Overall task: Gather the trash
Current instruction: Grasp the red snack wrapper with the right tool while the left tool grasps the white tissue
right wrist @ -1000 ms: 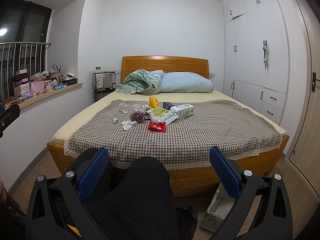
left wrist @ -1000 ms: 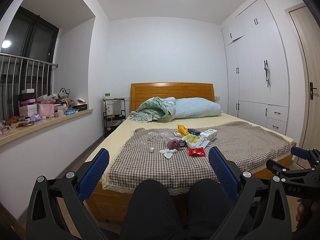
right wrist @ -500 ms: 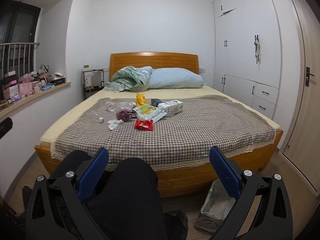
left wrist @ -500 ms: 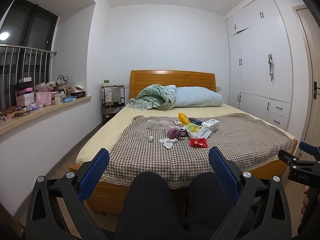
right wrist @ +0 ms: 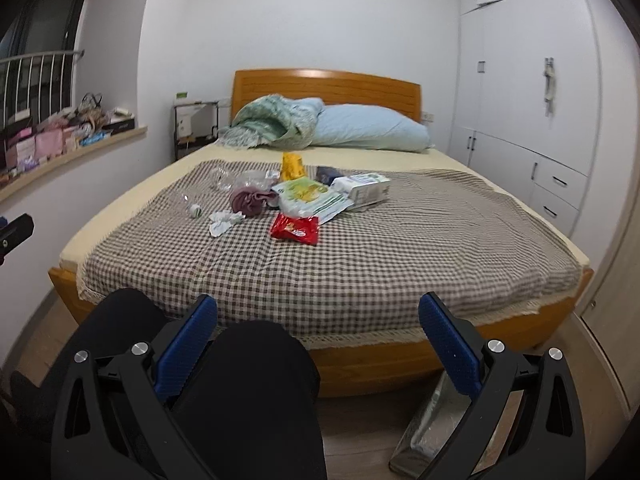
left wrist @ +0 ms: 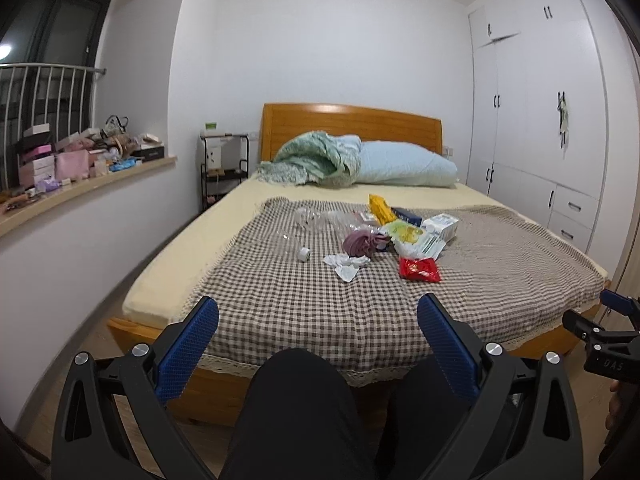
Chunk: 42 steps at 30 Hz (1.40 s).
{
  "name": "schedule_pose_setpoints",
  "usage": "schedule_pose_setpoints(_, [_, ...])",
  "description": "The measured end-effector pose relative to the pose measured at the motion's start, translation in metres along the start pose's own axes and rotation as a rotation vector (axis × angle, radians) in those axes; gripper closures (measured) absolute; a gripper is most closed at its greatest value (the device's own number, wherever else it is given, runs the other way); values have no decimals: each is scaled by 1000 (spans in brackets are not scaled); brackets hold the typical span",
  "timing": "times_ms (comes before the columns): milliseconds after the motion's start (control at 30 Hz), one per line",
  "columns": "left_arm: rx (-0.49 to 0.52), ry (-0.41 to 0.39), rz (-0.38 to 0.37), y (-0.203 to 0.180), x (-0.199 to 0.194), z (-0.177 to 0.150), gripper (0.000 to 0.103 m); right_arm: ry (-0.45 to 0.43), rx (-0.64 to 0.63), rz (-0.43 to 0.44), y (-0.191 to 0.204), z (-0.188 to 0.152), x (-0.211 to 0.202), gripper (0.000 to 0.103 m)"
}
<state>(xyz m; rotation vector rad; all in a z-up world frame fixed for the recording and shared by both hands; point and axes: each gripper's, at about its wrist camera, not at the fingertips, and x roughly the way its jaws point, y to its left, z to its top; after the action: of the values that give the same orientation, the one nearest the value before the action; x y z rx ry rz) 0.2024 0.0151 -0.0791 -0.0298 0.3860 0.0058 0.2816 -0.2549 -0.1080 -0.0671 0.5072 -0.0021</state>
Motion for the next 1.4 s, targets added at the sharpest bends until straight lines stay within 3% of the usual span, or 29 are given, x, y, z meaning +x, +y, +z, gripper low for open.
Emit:
schedule_pose_setpoints(367, [-1,93,-6,6,123,15,7,80,30,-22,-6,29,118,7])
schedule_pose_setpoints(567, [-18,175,-29,6,189,17,7,94,51,84,-9,43,184,7])
schedule_pose_setpoints(667, [-18,214,-31,6,218,18,7,194,-8,143,-1,46,224,7])
schedule_pose_setpoints(767, [-24,250,-34,5,250,20,7,258,-86,88,10,51,256,7])
schedule_pose_setpoints(933, [-18,291,-32,5,296,20,7,287,-162,144,24,58,308,7])
schedule_pose_setpoints(1133, [-46,368,-52,10,349,15,7,329,-149,191,26,63,357,7])
schedule_pose_setpoints(1200, [-69,386,-63,13,363,15,7,343,-134,221,25,62,367,14])
schedule_pose_setpoints(1267, [-59,401,-63,12,378,15,7,366,-109,249,24,59,378,39])
schedule_pose_setpoints(1333, [-35,420,-63,10,393,15,7,356,-90,253,21,57,377,46])
schedule_pose_setpoints(1400, [-21,434,-62,9,408,18,7,346,-84,253,17,58,370,63])
